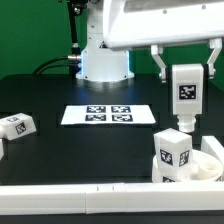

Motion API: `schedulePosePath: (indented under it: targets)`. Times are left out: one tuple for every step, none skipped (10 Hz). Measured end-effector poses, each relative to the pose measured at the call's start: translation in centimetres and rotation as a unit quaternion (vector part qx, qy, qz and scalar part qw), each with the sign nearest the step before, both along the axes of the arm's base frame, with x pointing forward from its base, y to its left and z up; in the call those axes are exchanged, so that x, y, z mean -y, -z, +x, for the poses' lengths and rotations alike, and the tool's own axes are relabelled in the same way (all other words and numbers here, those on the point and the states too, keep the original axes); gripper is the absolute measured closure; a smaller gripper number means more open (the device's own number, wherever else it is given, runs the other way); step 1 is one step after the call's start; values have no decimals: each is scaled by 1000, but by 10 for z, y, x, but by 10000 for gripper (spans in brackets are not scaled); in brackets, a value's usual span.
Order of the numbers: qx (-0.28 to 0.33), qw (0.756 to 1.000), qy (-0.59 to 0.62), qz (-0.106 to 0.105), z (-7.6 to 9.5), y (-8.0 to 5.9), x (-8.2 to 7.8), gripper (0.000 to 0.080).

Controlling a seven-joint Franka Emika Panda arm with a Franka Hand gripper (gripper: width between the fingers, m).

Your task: Assemble stool

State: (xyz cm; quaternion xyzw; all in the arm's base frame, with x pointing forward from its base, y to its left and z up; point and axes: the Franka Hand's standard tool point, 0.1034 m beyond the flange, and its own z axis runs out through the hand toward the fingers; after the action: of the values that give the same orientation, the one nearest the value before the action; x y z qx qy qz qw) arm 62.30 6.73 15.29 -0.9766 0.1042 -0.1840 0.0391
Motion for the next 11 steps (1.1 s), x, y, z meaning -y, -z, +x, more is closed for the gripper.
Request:
schedulePosePath:
  targets:
    - [-34, 999, -3, -1, -12, 7, 4, 463]
    - [-29, 1000, -2, 0, -5, 2, 4, 463]
    - [-32, 999, -9, -3, -6, 4, -1, 463]
    - [-38, 998, -46, -25, -5, 2, -21, 463]
    - [-46, 994, -85, -42, -3, 4, -39, 463]
    - [-60, 987, -139, -62, 1, 11, -43, 463]
    - [-62, 984, -155, -68, 2, 14, -40, 463]
    - [-62, 984, -151, -66, 2, 14, -41, 463]
    - [-63, 984, -151, -66, 2, 15, -41, 463]
    - [-64, 984, -151, -66, 2, 17, -40, 463]
    - [-66, 985, -146, -63, 7, 22, -42, 463]
